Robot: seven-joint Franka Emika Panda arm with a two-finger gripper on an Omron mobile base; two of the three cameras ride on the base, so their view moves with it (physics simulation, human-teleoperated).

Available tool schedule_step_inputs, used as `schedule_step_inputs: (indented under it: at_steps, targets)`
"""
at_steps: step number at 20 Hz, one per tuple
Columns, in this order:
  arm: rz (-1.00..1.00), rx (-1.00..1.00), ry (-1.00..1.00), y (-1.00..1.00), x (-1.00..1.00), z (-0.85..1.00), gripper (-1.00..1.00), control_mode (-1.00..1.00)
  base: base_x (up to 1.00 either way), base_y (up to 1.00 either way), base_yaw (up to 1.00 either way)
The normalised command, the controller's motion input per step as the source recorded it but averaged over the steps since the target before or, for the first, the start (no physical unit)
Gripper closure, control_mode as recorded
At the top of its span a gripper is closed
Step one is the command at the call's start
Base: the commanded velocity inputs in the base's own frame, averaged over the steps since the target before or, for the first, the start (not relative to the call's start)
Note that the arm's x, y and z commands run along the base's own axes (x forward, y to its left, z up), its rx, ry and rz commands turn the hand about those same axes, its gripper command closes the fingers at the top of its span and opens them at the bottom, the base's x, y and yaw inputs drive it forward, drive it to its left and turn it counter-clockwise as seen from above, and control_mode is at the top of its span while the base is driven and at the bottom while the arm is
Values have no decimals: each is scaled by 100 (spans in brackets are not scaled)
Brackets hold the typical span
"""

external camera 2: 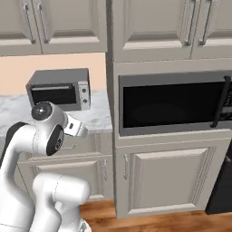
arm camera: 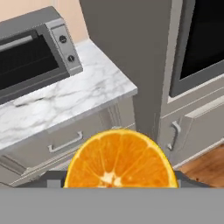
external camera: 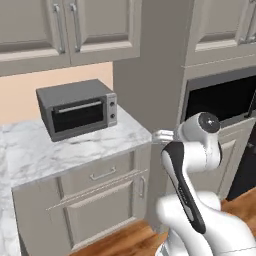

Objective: Place the orange in the correct fridge rack based on whether it is a fruit or vegetable. Finally, close the fridge door.

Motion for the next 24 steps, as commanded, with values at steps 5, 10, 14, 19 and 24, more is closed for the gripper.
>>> schedule_step_inputs:
  at_steps: [5, 10, 14, 19, 24]
  targets:
    - [0, 0, 0, 0, 0, 0, 100, 100, 0, -69, -58]
    - [0, 0, 0, 0, 0, 0, 100, 100, 0, -72, -55]
    - [0, 0, 0, 0, 0, 0, 100, 100, 3, -77, -47]
    - [0, 0, 0, 0, 0, 0, 100, 100, 18, -77, -39]
    - [0, 0, 0, 0, 0, 0, 100, 100, 43, -68, -25]
